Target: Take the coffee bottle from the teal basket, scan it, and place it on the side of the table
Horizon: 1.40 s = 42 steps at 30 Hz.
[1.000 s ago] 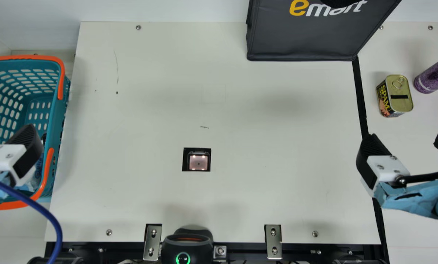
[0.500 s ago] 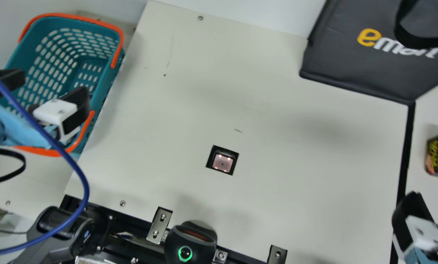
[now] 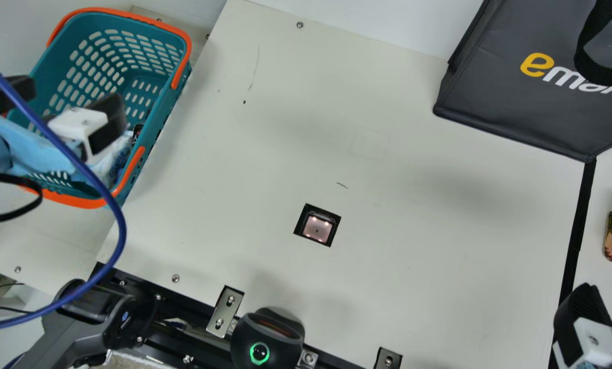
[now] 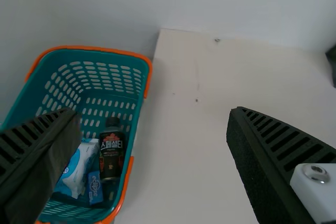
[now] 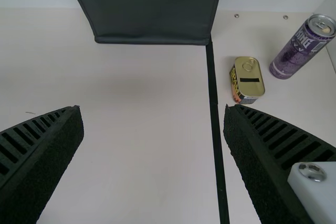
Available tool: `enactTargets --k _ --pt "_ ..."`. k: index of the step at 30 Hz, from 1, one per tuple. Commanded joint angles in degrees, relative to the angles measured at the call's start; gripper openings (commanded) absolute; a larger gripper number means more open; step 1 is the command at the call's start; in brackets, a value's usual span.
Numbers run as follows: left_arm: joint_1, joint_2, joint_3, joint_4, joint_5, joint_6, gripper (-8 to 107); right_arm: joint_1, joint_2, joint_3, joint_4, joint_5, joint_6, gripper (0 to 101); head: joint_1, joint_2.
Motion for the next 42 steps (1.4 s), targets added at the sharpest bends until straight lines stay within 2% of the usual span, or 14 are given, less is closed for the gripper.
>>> enactTargets --k 1,9,15,21,32,42 --pt "3.07 0.17 0.01 0.92 -0.36 -2.25 90 0.00 0.00 0.00 0.00 0.00 0.00 95 -1.66 0.23" --pt "11.83 1.26 0.83 4.28 -1.58 -6.84 90 0.00 0.00 0.00 0.00 0.00 0.00 95 -1.66 0.23" --pt "15.44 3.56 1.73 4.52 -2.82 -2.75 90 0.00 0.00 0.00 0.00 0.00 0.00 95 -1.66 0.23" --pt "20.04 8.73 1.31 1.41 -4.78 5.79 90 0.00 0.00 0.00 0.00 0.00 0.00 95 -1.66 0.23" --pt "32.46 23.17 -1.67 -11.55 -6.74 29.72 90 0.00 0.00 0.00 0.00 0.00 0.00 95 -1.66 0.23" --pt "36.32 35.33 -4.80 -16.13 -6.18 45.16 90 0.00 0.00 0.00 0.00 0.05 0.00 95 -1.66 0.23"
